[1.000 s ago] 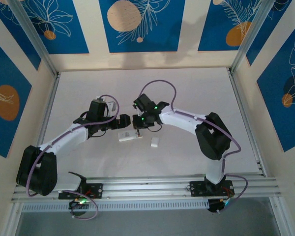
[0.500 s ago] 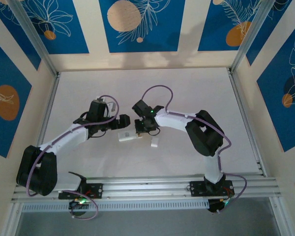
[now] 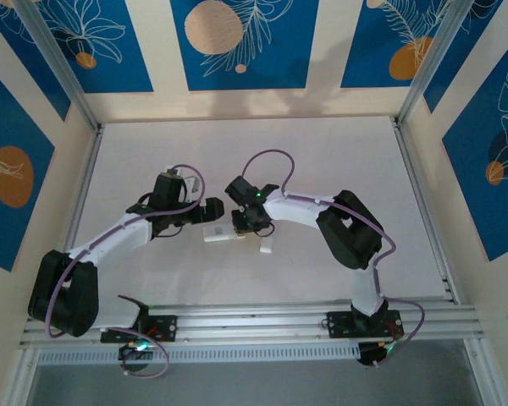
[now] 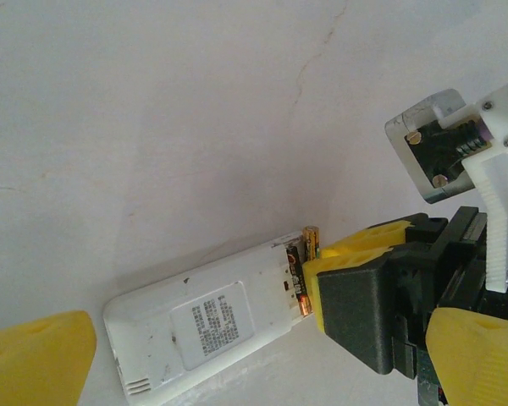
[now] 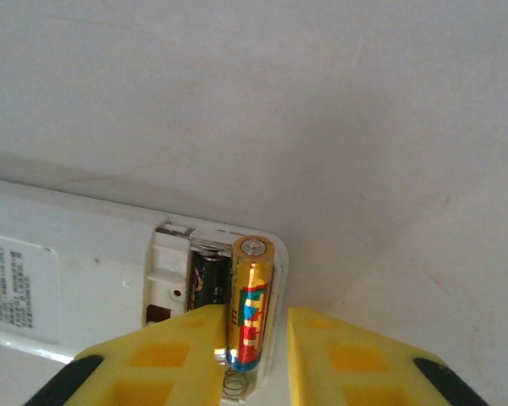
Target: Load the batteries into the remote control
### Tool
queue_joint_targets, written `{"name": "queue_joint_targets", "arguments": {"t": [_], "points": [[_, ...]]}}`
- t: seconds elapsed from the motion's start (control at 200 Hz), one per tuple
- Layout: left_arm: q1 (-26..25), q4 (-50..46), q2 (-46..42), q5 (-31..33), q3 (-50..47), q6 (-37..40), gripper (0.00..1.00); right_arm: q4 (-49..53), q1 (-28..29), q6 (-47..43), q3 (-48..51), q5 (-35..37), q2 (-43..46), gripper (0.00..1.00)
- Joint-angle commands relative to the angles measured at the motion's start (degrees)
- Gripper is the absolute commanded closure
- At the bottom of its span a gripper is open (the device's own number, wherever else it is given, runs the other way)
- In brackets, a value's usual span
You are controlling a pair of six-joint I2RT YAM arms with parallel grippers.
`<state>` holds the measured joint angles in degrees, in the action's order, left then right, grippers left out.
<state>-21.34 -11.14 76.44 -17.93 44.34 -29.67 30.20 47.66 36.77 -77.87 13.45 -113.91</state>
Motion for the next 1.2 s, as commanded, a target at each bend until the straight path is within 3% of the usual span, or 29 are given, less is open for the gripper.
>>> {"name": "queue_joint_targets", "arguments": {"t": [0.0, 0.215, 0.565, 0.9, 1.195], "points": [[0.1, 0.5, 0.2, -0.4, -0.3, -0.4, 0.0, 3.6, 0.3, 1.2, -1.3, -2.6, 1.0, 0.72], [0.0, -0.7, 4.0, -2.6, 0.3, 0.3, 0.02, 3.9, -1.6, 1.2, -3.5, -3.5, 2.5, 0.7], [-0.6, -3.8, 13.3, -0.9, 3.3, 2.4, 0.12, 4.3, -3.2, 1.0, -4.8, -3.6, 0.0, 0.72], [-1.0, -2.4, 18.4, -2.9, 3.0, 1.0, 0.33, 3.5, -2.8, 1.5, -4.5, -6.0, -0.8, 0.76], [-1.2, -2.9, 19.0, -2.4, 3.1, 0.6, 0.41, 4.5, -2.0, 3.4, -4.4, -7.0, -2.5, 0.84]]}}
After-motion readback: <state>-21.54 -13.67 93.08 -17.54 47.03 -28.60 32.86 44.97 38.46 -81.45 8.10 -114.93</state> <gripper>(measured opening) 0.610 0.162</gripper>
